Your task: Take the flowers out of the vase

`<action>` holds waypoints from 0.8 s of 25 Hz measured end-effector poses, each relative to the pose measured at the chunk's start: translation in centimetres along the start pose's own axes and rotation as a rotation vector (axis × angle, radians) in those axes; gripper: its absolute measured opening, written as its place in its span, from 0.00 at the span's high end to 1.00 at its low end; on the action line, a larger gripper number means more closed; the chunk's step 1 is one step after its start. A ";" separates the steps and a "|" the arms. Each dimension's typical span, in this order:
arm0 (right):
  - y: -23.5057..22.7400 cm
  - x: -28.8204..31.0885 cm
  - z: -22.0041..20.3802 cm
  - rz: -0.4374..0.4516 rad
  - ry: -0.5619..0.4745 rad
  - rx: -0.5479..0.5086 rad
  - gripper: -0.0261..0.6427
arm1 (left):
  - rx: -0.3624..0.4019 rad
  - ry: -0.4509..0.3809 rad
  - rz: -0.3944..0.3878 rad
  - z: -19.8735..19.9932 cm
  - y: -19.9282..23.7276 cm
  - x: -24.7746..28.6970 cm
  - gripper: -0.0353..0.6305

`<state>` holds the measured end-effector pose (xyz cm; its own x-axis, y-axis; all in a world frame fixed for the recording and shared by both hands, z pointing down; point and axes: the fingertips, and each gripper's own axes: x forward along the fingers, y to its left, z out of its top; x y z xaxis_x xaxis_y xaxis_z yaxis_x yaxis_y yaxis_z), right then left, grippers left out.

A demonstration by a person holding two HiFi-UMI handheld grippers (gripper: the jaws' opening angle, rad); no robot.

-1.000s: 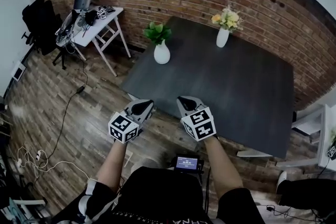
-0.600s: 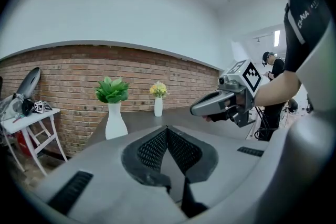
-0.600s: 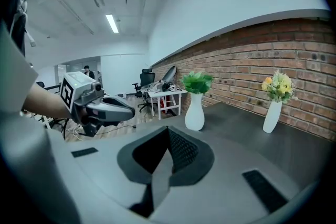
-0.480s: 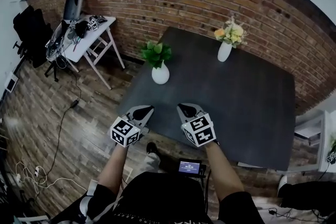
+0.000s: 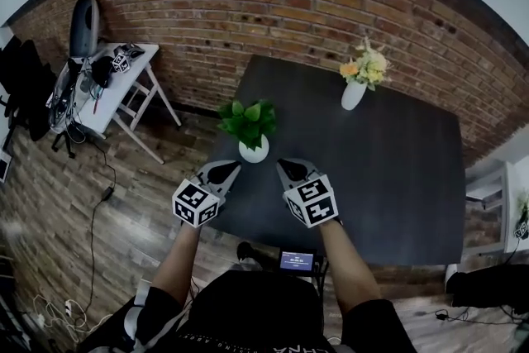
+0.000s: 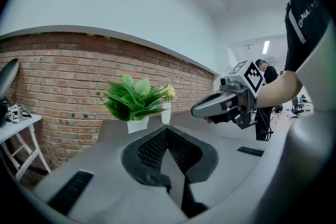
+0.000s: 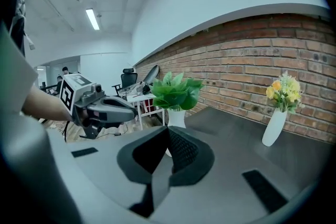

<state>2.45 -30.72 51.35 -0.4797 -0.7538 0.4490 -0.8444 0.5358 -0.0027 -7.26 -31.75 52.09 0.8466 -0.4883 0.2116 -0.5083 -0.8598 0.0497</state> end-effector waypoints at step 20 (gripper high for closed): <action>-4.7 4.4 2.1 0.061 0.005 -0.028 0.95 | -0.054 -0.009 0.010 0.2 3.4 4.9 0.94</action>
<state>3.85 -37.37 51.47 -0.5288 -0.7174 0.4535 -0.8064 0.5913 -0.0049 -4.82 -37.10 53.08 0.8427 -0.4982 0.2039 -0.5242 -0.8457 0.1002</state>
